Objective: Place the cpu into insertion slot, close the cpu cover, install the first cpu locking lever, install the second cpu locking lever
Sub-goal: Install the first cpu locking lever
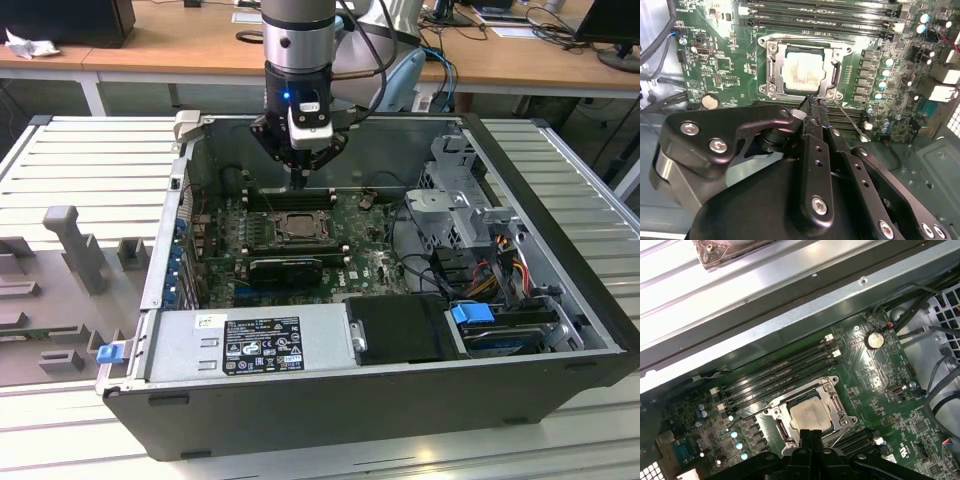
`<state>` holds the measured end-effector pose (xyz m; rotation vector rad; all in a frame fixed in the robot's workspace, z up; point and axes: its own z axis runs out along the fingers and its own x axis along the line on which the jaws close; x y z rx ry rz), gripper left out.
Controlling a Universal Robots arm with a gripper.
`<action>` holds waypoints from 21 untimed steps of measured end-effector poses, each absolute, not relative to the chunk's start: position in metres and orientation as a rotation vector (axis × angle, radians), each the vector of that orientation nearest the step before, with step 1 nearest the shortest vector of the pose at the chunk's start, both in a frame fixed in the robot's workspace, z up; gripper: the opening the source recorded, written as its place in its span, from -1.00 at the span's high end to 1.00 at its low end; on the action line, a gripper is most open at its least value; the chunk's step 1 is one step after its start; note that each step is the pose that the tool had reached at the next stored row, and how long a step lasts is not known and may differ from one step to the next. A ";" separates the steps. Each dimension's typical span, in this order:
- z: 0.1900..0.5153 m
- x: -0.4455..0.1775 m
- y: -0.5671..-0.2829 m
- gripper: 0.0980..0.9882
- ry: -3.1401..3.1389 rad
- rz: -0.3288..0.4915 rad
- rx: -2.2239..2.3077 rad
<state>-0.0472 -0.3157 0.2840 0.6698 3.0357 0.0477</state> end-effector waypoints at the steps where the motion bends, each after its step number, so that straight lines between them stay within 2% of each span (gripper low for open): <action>1: 0.284 -0.047 -0.316 0.98 3.040 0.048 0.653; 7: 0.284 -0.047 -0.316 0.98 3.059 0.050 0.559; 17: 0.281 -0.048 -0.316 0.98 3.113 0.056 0.105; 21: 0.277 -0.058 -0.316 0.98 3.114 0.058 0.085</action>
